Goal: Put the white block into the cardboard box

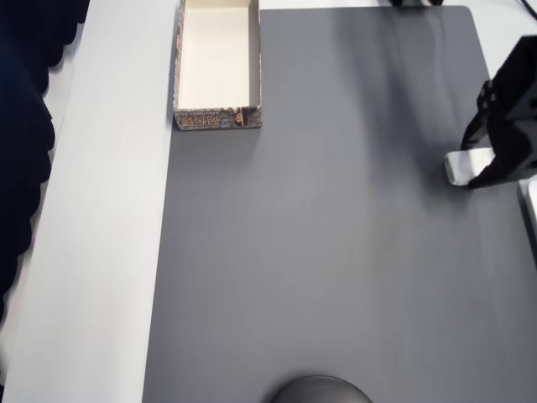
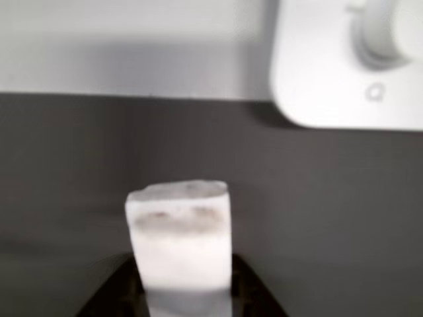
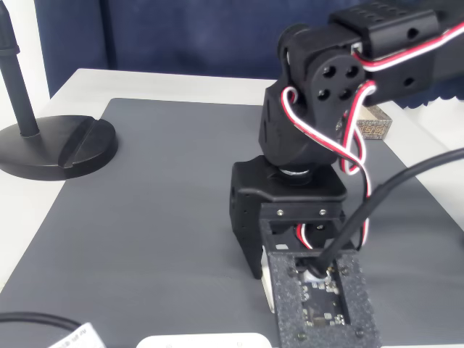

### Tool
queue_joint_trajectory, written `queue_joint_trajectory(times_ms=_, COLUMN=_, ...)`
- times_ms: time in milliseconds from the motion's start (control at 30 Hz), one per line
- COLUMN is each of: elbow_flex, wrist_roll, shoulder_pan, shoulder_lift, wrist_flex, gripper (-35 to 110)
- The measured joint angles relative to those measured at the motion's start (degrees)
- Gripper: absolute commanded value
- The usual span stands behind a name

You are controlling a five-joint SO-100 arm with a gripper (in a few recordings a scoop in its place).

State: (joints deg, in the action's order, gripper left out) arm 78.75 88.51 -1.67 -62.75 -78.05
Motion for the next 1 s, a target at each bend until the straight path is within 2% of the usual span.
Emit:
queue_joint_trajectory(times_ms=100, elbow_flex=0.0, wrist_roll=0.0, shoulder_pan=0.0, shoulder_lift=0.35, wrist_flex=-0.09, gripper=-2)
queue_joint_trajectory(times_ms=700, elbow_flex=-0.35, wrist_roll=-0.18, shoulder_pan=0.0, shoulder_lift=0.53, wrist_flex=-0.88, gripper=-2)
queue_joint_trajectory(times_ms=1000, elbow_flex=-0.35, wrist_roll=-9.67, shoulder_pan=-0.09, shoulder_lift=-4.31, wrist_flex=-4.57, gripper=-2)
